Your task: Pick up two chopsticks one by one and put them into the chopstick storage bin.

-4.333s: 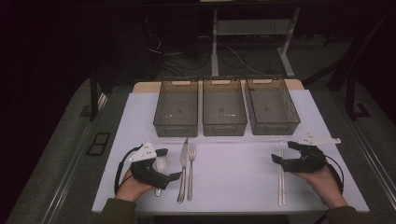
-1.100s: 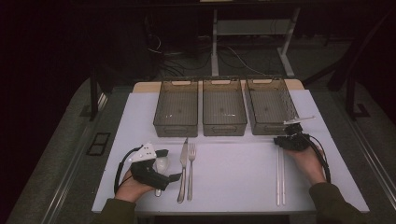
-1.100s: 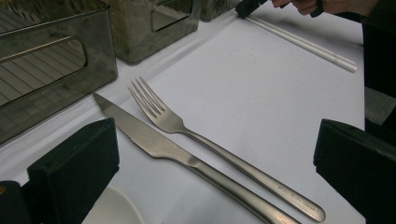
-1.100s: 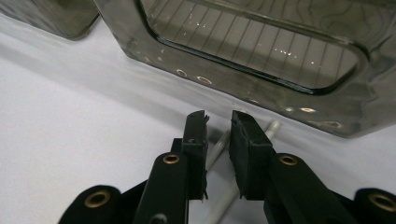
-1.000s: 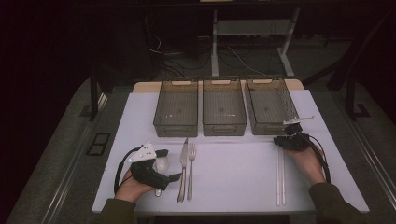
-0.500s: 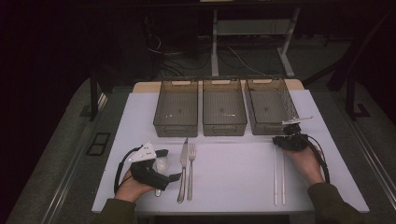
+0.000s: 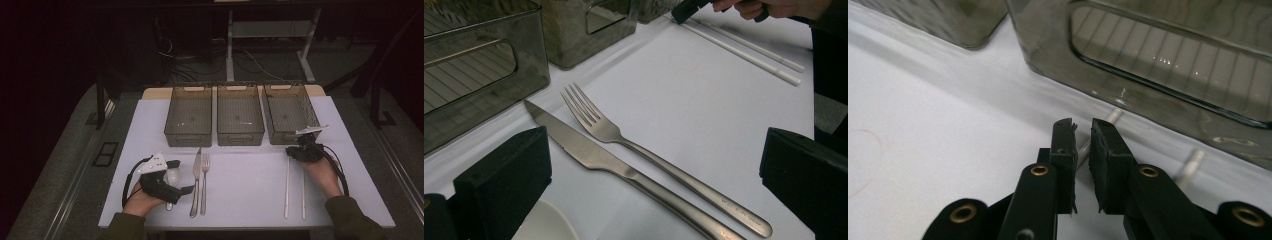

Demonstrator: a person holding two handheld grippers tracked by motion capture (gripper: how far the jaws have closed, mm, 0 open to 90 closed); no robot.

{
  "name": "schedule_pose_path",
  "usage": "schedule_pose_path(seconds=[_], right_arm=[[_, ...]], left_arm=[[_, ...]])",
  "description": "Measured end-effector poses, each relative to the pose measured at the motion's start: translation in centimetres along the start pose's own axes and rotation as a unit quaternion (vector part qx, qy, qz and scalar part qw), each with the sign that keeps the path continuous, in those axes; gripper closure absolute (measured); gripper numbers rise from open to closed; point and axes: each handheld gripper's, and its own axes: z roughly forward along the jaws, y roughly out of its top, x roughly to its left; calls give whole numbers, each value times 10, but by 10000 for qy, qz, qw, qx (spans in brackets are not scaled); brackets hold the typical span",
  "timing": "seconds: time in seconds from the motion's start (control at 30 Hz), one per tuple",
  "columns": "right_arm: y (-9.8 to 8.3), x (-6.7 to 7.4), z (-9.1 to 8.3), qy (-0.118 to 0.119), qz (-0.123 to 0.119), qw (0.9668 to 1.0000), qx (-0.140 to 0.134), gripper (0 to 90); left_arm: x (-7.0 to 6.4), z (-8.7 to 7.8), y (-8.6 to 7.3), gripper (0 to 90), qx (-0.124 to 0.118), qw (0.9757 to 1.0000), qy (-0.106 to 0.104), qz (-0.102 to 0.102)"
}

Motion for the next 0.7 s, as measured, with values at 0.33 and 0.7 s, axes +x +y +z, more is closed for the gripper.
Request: schedule_pose_path(seconds=[0.33, 0.7], right_arm=[[2, 8, 2, 25, -115, 9999, 33, 790], [-1, -17, -24, -297, 55, 9993, -204, 747]], left_arm=[[0, 0, 0, 0, -4, 10000, -1, 2], [0, -1, 0, 0, -18, 10000, 8, -20]])
